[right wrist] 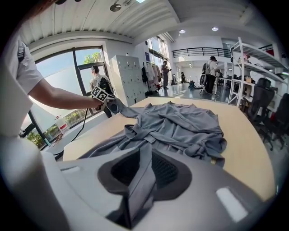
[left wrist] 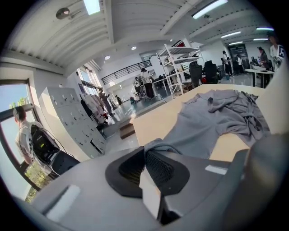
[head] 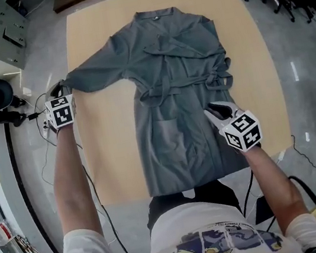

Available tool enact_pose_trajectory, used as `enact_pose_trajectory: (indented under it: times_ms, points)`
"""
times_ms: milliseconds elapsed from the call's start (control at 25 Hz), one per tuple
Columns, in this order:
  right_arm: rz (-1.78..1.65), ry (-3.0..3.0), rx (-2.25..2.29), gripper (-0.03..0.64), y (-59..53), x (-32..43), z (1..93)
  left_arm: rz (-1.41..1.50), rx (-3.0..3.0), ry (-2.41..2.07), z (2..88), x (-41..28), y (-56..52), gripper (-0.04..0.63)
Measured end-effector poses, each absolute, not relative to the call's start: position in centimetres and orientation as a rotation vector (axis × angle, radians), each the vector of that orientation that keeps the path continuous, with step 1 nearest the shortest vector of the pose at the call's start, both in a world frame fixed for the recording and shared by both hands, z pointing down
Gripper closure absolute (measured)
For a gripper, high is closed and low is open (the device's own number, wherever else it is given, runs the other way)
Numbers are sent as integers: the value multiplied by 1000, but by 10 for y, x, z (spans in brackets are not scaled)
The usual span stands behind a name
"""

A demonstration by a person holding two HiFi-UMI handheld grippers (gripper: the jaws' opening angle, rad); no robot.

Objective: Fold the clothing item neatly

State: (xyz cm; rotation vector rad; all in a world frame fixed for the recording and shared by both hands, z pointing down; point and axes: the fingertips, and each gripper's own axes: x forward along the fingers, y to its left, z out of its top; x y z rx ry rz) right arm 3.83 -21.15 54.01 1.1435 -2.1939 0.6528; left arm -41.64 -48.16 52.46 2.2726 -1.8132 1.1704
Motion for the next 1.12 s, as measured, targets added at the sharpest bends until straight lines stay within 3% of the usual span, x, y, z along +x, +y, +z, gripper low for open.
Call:
enact_pose_trajectory:
  times_ms: [400, 1120]
  points:
    - [701, -2212, 1152, 545, -208, 80, 539, 1156, 2406, -1821, 479, -320, -503, 581]
    - [803, -2194, 1228, 545, -198, 183, 552, 1031, 2779, -1539, 451, -43, -514, 581]
